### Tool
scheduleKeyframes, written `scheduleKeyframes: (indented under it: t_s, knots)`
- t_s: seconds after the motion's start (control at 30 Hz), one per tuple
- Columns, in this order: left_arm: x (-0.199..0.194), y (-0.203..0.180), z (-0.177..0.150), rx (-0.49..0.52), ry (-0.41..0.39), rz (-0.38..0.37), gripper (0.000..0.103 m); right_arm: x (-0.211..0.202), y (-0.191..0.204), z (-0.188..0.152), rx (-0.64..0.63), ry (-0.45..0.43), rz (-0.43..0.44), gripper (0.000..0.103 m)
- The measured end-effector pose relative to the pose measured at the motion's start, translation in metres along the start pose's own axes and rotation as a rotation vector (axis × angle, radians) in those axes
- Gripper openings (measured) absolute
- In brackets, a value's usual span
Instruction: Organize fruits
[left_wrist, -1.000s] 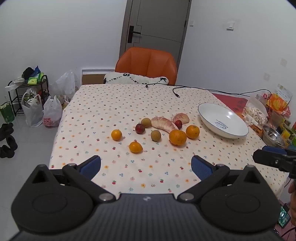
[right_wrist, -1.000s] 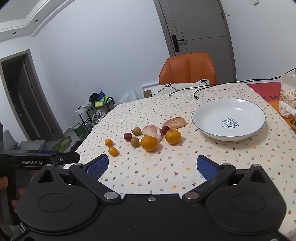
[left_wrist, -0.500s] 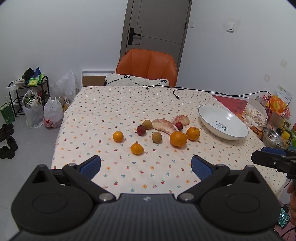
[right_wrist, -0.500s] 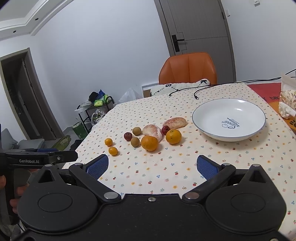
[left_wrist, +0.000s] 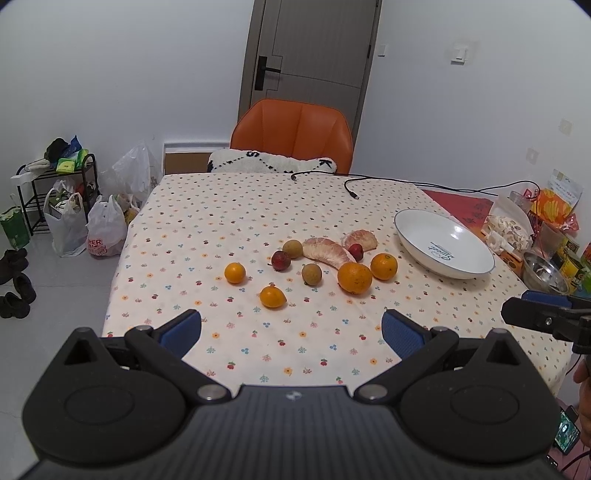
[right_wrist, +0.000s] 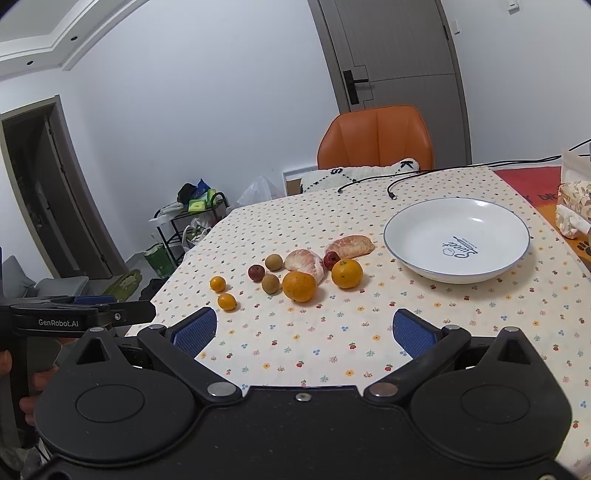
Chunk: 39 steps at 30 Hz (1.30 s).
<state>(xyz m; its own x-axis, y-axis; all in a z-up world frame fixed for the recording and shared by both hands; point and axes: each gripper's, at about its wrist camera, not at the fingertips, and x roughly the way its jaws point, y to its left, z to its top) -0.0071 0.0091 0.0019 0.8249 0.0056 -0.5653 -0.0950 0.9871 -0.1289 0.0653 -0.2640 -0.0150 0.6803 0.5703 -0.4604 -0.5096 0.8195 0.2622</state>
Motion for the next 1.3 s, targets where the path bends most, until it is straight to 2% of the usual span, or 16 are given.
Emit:
scheduleKeyframes:
  t_s: [1.3]
  knots:
    - [-0.0027, 0.0011, 0.0023, 0.004, -0.017, -0.011, 0.103, -0.0014, 0.0013, 0.0028, -0.005, -0.007, 0.002, 0.103]
